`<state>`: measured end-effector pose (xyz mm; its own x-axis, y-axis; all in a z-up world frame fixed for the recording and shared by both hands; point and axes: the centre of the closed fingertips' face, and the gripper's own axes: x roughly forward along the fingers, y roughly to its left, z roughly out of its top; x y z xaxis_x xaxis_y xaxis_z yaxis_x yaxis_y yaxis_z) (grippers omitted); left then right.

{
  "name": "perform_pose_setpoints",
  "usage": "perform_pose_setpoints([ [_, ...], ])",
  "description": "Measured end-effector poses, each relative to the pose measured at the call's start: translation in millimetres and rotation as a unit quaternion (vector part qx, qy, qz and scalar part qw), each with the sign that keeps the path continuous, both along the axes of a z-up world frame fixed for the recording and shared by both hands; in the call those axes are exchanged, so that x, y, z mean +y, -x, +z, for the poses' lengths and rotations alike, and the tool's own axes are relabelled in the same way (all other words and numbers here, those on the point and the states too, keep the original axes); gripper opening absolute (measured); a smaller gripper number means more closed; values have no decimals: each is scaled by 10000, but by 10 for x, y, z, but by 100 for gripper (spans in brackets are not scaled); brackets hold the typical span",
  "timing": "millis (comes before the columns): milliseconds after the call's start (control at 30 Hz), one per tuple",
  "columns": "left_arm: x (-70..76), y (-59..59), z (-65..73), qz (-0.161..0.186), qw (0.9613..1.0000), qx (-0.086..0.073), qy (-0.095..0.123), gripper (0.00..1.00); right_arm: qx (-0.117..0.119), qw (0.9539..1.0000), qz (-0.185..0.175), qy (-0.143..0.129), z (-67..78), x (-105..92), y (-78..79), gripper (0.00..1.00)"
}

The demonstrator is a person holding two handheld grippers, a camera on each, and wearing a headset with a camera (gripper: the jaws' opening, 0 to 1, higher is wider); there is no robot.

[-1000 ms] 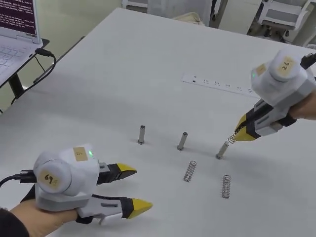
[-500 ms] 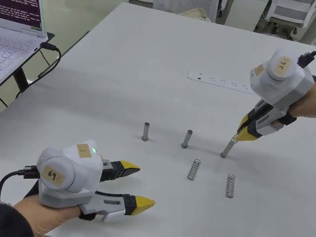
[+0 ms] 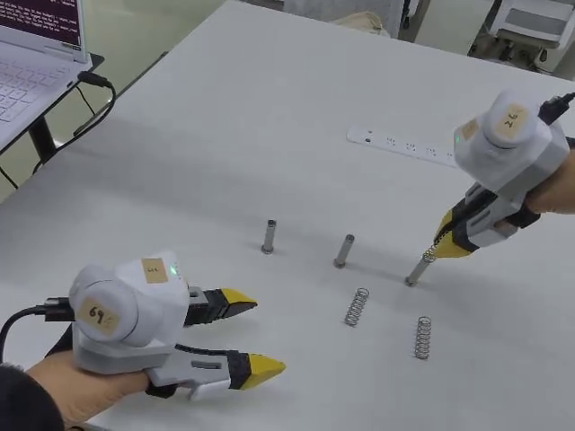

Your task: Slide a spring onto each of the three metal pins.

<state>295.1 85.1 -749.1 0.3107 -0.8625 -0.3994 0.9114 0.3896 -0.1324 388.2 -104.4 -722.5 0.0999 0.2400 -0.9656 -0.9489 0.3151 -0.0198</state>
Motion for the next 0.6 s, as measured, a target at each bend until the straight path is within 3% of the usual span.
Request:
perform_pose_setpoints([
  [133,-5,-1,5,0,10000,-2,39,50,21,10000,3,7,-19,1,-4,8],
  [267,-31,-16,72,155,9991,155,366,75,36,10000,18,21,-40,5,-7,8],
  [333,-26,-34,73,217,9990,156,368,85,51,10000,6,20,-50,1,-11,8],
  [600,-6,-86,77,385,9985,126,368,98,79,10000,10,36,-91,4,-20,8],
])
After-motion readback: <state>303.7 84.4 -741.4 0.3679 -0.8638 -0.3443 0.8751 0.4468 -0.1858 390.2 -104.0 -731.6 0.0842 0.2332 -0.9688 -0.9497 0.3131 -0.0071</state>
